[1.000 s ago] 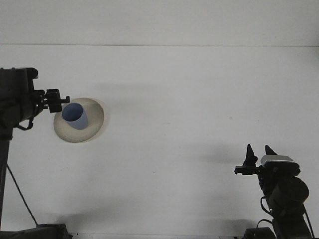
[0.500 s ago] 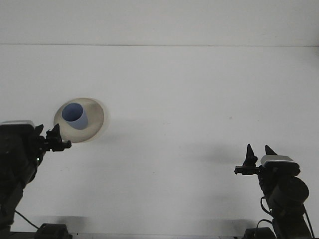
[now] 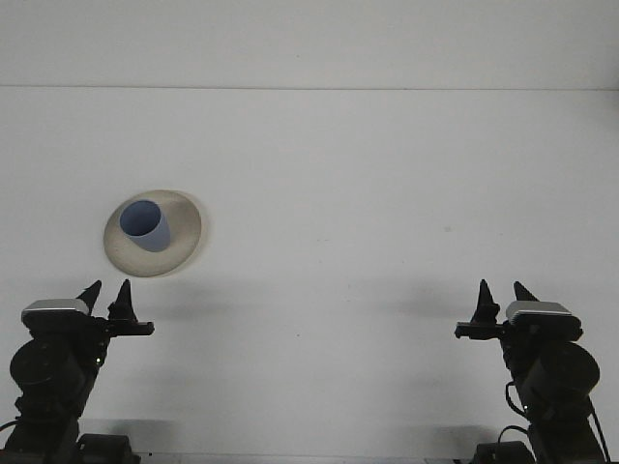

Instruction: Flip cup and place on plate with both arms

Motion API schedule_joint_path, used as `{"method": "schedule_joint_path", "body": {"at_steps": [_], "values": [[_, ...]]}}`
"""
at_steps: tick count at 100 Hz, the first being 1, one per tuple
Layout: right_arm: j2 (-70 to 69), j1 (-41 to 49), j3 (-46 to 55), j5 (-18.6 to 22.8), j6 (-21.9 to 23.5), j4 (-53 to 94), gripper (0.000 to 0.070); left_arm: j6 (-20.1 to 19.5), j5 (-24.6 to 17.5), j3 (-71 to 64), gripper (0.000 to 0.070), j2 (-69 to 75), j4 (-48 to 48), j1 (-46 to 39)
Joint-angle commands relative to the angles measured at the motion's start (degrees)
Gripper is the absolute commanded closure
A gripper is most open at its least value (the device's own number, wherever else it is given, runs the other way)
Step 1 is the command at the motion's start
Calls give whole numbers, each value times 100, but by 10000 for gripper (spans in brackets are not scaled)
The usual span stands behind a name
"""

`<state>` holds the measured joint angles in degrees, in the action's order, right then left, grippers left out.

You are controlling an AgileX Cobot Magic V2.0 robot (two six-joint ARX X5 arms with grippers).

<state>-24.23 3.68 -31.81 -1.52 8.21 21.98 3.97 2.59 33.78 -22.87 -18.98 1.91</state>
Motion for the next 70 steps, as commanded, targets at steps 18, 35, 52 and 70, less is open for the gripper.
{"method": "schedule_joint_path", "body": {"at_steps": [18,35,52,70], "values": [[-9,4,-4,2,-55,-55,325,-4,-26,94,394,9,72,4],[-9,4,-4,2,-55,-52,519,-4,-26,94,497,9,61,4],[-9,4,-4,2,-55,-52,700,-7,-26,94,691,9,63,4],[-9,4,-4,2,-55,-55,700,-4,-26,94,688,17,94,2]]}}
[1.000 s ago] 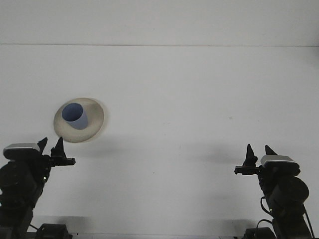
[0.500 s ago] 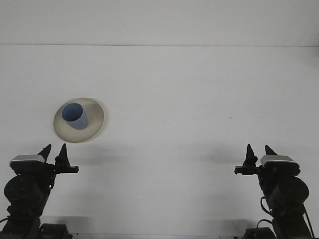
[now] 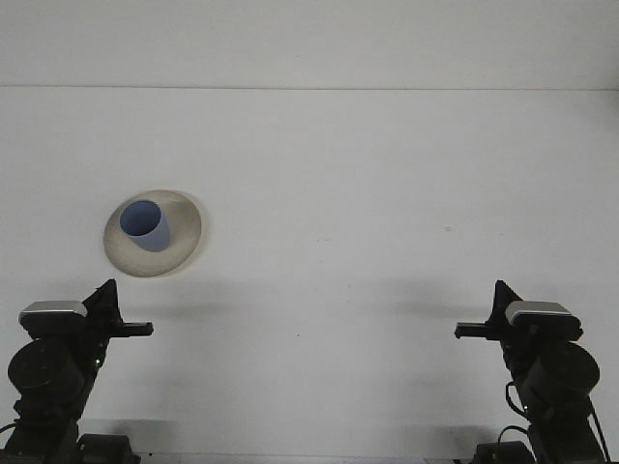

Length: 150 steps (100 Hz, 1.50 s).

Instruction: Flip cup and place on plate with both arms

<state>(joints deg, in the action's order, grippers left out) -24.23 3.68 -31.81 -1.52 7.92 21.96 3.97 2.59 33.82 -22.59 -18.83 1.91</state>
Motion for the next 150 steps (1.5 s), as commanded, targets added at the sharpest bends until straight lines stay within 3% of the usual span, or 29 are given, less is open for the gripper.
{"method": "schedule_joint_path", "body": {"at_steps": [1,100,150], "values": [[-9,4,-4,2,-26,-52,700,-4,-26,90,688,-9,85,2],[-9,4,-4,2,-26,-280,700,0,17,79,688,-9,157,-4],[-9,4,-4,2,-26,-280,700,-48,-256,-1923,688,1268,2177,-2]]}}
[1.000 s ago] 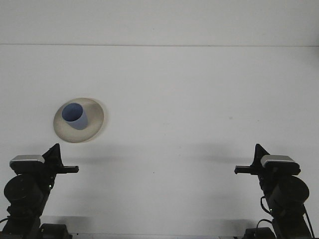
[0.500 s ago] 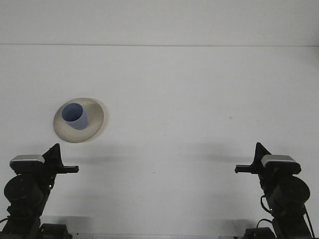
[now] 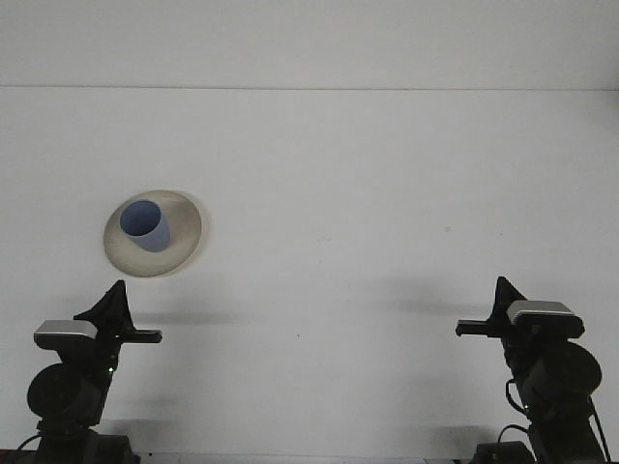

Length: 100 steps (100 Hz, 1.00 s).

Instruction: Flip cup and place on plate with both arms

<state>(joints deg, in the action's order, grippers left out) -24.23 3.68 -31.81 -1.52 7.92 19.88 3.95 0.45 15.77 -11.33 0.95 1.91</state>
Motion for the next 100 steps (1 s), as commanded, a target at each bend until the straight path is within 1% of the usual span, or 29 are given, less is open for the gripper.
{"method": "schedule_joint_path", "body": {"at_steps": [1,33,45,52,61,67,79,100], "values": [[-9,4,-4,2,-26,-72,700,-48,-46,-149,688,175,212,-2],[-9,4,-4,2,-26,-72,700,-48,-48,-885,688,1132,219,0],[-9,4,-4,2,-26,-68,700,-44,-57,-1121,688,1115,472,4],[-9,4,-4,2,-26,-66,700,-50,-195,-1296,688,1115,750,4],[-9,4,-4,2,-26,-63,700,-50,-260,-1499,688,1115,1025,4],[-9,4,-4,2,-26,-61,700,-52,-334,-1495,688,1115,935,4],[-9,4,-4,2,-26,-61,700,-160,-334,-1495,688,1115,949,4],[-9,4,-4,2,-26,-61,700,-114,-334,-1495,688,1115,942,2]]}}
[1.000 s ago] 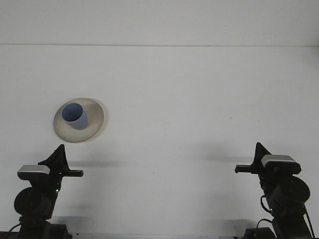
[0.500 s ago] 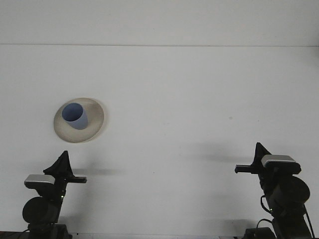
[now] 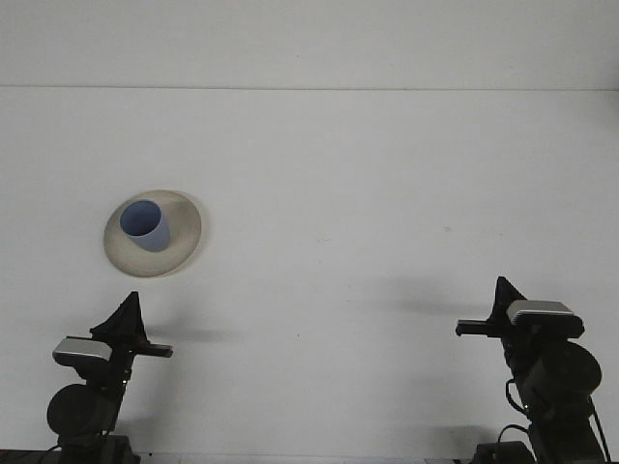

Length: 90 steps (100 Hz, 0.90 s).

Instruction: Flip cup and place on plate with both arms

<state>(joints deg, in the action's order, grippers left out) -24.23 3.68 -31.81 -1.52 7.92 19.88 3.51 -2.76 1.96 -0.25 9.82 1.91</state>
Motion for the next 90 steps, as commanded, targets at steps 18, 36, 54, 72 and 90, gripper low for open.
{"method": "schedule_joint_path", "body": {"at_steps": [18,36,54,72,90], "values": [[-9,4,-4,2,-26,-61,700,-70,-13,-114,688,7,57,2],[-9,4,-4,2,-26,-61,700,-70,-13,-114,688,7,55,2],[-9,4,-4,2,-26,-61,700,-70,-11,-114,688,7,57,2],[-9,4,2,4,-26,-74,700,-70,-13,-114,688,7,55,2],[138,-2,98,0,-28,-83,700,-70,-13,-114,688,7,55,2]]}}
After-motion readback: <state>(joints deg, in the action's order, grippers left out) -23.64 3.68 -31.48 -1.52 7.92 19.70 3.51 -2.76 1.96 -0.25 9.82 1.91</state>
